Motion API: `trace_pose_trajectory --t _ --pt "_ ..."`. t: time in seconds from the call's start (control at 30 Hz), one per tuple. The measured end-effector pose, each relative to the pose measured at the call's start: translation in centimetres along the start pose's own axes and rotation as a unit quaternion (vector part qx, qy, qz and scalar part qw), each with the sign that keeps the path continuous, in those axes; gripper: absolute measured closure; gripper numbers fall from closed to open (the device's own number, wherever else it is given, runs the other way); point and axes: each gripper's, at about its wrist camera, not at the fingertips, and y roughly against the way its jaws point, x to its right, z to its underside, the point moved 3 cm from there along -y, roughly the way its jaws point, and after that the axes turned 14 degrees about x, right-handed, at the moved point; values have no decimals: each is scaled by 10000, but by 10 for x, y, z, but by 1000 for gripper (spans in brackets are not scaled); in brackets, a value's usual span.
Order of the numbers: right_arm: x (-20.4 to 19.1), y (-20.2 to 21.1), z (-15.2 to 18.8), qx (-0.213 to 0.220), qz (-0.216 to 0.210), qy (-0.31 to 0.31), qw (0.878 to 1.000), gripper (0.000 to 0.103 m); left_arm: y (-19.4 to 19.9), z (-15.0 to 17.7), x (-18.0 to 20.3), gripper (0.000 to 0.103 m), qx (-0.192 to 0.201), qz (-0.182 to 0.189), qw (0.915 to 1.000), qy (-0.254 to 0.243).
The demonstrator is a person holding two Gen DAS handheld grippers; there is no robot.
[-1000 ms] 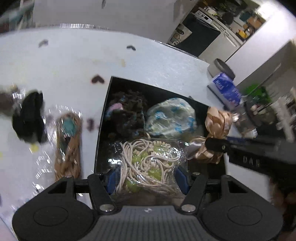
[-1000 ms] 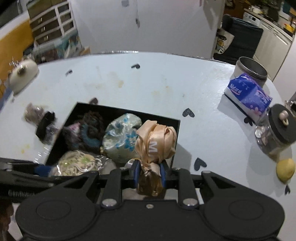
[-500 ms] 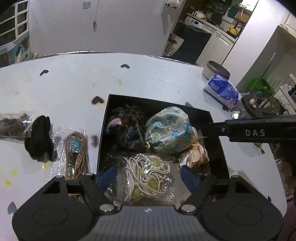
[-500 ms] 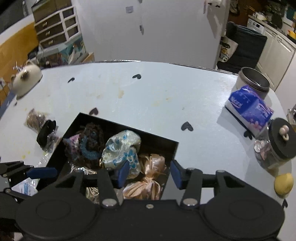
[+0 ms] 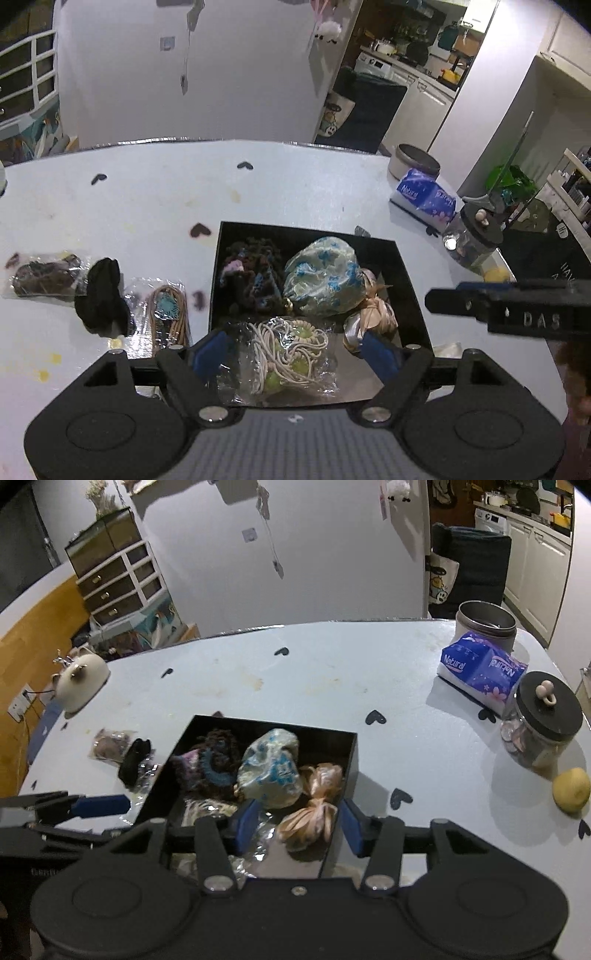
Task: Organize soft objects
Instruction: 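Withdraw both tools from the box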
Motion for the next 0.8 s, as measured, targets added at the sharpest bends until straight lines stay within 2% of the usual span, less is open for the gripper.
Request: trace_pose_trajectory --t 0.13,0.2,0.27,0.47,0.6,0.8 --pt "-4 16 7 186 33 -95 9998 51 14 -1 1 17 135 -13 9999 -20" --pt "-6 25 10 304 85 -107 9994 46 20 -1 0 15 194 -34 9998 -28" --pt "-8 33 12 456 193 -56 9988 36 26 -1 0 12 256 -67 9996 -40" --pt "-11 52 23 728 438 -9 9964 24 43 1 -4 3 415 -196 9989 -62" --pt "-10 63 30 896 638 -31 9939 18 53 4 -7 0 496 -285 9983 -81" --pt "-14 77 41 1052 710 68 9919 10 65 12 -12 0 599 -279 9978 -38"
